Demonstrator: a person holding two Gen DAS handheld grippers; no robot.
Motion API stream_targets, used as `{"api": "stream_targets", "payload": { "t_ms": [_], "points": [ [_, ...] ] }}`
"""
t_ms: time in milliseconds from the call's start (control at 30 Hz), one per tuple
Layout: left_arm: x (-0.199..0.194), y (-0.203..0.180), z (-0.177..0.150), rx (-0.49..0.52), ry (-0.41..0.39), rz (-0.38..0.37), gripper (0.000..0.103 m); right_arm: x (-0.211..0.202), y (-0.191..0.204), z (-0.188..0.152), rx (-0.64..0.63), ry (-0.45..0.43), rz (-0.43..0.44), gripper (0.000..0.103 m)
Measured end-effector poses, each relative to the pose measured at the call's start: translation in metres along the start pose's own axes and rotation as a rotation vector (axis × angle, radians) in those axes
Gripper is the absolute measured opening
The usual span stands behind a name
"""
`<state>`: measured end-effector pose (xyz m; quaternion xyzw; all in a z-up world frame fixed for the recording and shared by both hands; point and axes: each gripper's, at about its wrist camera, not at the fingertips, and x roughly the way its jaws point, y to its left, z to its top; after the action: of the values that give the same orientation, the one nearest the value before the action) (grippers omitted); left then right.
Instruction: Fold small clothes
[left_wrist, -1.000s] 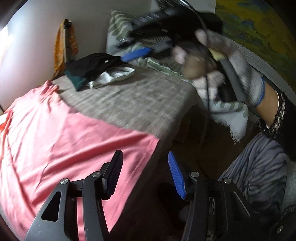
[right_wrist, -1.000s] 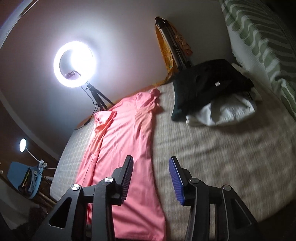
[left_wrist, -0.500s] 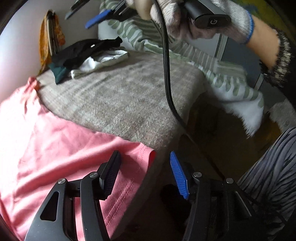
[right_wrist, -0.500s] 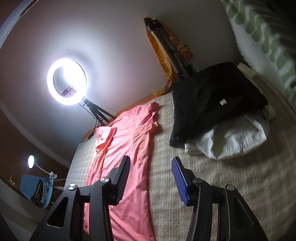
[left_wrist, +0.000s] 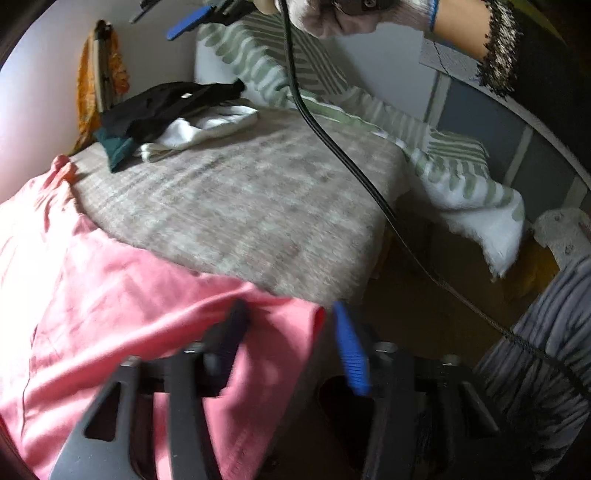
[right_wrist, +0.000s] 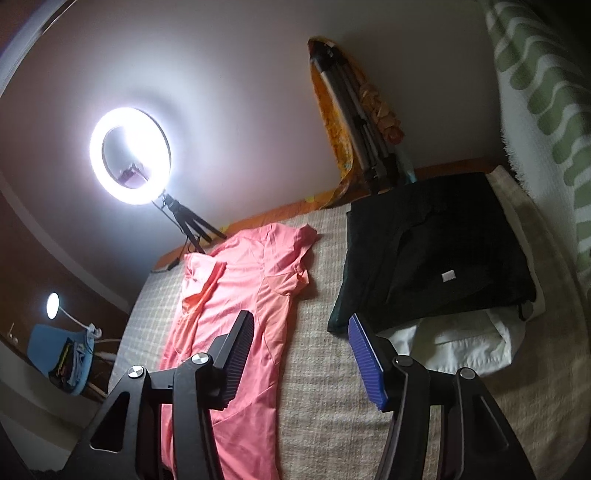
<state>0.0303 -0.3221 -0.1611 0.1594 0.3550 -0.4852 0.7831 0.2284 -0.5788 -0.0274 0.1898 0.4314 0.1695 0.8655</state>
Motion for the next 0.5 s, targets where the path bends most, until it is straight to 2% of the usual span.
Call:
{"api": "stream_targets", "payload": {
  "t_ms": [33, 67, 133, 267, 333, 500],
  "points": [
    [0.001, 0.004, 0.001, -0.009, -0.004, 0.011, 0.014, 0.005, 0.001, 0.002, -0.008, 0.007, 0.001, 0.057],
    [0.001, 0.010, 0.002, -0.034, -0.010, 0.002, 0.005, 0.011, 0.003, 0.003, -0.016, 0.015, 0.006, 0.057],
    [0.001, 0.022, 0.002, -0.092, -0.018, -0.045, 0.003, 0.025, 0.007, 0.007, -0.027, 0.029, 0.012, 0.057],
    [-0.013, 0.047, -0.001, -0.286, -0.083, -0.151, 0.002, 0.060, 0.013, 0.016, -0.044, 0.062, 0.022, 0.057],
    [-0.026, 0.058, -0.003, -0.383, -0.139, -0.175, 0.002, 0.084, 0.015, 0.022, -0.040, 0.076, 0.021, 0.057],
    [-0.047, 0.072, -0.008, -0.470, -0.201, -0.186, 0.002, 0.145, 0.007, 0.041, 0.020, 0.091, 0.025, 0.056]
  ]
}}
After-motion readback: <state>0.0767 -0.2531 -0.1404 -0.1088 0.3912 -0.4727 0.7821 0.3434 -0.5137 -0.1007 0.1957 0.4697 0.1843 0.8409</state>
